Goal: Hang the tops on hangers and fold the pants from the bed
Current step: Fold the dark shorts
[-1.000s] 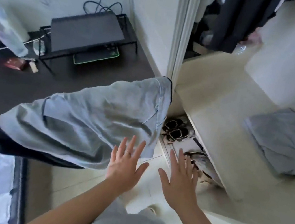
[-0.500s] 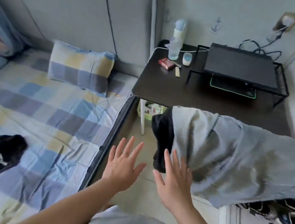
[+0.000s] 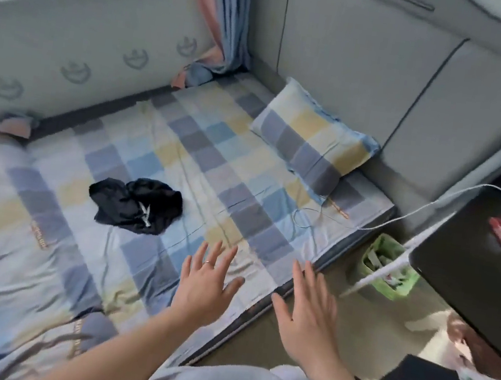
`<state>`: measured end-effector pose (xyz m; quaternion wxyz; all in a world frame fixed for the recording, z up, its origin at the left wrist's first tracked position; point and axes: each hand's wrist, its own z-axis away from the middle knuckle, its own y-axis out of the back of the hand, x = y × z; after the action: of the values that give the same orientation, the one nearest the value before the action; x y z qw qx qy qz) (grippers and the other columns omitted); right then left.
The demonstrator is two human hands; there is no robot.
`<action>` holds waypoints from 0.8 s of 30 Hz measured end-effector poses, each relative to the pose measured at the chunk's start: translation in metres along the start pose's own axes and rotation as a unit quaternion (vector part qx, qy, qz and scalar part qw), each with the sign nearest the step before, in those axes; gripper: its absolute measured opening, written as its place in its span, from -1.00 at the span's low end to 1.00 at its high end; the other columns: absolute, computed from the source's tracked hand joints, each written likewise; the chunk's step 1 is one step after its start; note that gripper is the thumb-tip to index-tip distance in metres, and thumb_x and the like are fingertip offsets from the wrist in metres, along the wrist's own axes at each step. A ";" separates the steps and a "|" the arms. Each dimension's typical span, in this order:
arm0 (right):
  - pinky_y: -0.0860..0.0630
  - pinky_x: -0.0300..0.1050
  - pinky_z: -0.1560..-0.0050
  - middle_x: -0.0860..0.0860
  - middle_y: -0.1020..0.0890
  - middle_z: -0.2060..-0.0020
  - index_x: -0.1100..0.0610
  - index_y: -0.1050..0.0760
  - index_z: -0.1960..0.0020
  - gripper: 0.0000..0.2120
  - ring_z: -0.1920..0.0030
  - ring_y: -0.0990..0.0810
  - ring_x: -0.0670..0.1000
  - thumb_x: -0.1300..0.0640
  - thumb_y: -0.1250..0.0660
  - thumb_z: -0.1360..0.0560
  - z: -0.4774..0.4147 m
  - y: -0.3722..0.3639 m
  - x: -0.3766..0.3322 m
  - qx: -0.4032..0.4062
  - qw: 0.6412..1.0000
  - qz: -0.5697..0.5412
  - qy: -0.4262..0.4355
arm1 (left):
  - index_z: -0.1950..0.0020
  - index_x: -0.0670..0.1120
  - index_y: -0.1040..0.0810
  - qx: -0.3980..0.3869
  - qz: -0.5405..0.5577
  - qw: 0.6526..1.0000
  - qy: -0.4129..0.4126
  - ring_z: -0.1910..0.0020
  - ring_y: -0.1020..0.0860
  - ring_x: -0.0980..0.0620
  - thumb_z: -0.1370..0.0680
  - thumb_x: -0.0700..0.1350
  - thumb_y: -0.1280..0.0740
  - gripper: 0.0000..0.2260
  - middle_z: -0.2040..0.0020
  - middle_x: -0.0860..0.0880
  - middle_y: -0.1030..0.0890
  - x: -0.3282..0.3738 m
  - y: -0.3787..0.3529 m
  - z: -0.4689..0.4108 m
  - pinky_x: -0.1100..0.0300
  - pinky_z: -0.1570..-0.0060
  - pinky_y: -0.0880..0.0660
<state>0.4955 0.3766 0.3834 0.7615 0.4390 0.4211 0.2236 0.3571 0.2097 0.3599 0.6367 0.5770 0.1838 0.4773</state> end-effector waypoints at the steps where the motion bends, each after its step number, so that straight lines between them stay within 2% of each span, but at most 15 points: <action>1: 0.14 0.14 -0.55 -0.15 0.26 -0.60 -0.20 0.25 -0.60 -0.34 -0.60 0.26 0.00 -0.27 0.00 -0.64 -0.012 -0.001 -0.009 -0.012 1.000 0.005 0.014 | -0.62 0.25 0.08 0.004 0.009 1.000 0.017 -0.62 0.21 -0.04 -0.62 0.35 0.06 -0.42 -0.66 0.07 0.10 -0.011 0.002 -0.003 -0.12 -0.56 0.15; 9: 0.28 0.11 -0.53 -0.20 0.33 -0.58 -0.25 0.35 -0.57 -0.34 -0.58 0.35 -0.07 -0.28 0.03 -0.63 -0.114 -0.017 -0.070 -0.106 0.985 0.040 0.130 | -0.63 0.22 0.06 0.034 0.053 0.984 0.166 -0.62 0.16 -0.05 -0.62 0.35 0.05 -0.40 -0.66 0.04 0.06 -0.075 0.013 -0.026 -0.09 -0.55 0.09; 16: 0.21 0.17 -0.54 -0.17 0.26 -0.60 -0.21 0.27 -0.60 -0.34 -0.59 0.28 -0.04 -0.26 0.00 -0.64 -0.203 -0.037 -0.121 -0.160 0.957 0.071 0.229 | -0.64 0.18 0.03 0.042 0.083 0.954 0.286 -0.62 0.13 -0.08 -0.64 0.30 -0.01 -0.41 -0.66 0.00 0.03 -0.107 0.021 -0.068 -0.12 -0.55 0.06; 24: 0.20 0.19 -0.55 -0.16 0.20 -0.61 -0.21 0.22 -0.61 -0.34 -0.60 0.25 -0.01 -0.24 -0.05 -0.63 -0.263 -0.063 -0.164 -0.183 0.944 0.070 0.266 | -0.63 0.17 -0.04 0.068 0.124 0.928 0.344 -0.62 0.09 -0.09 -0.64 0.28 -0.06 -0.42 -0.65 -0.02 -0.02 -0.162 0.029 -0.114 -0.11 -0.54 0.03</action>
<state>0.1833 0.3539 0.3338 0.6714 0.2446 0.5286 0.4582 0.1789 0.1368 0.3049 0.4295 0.4372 0.3510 0.7080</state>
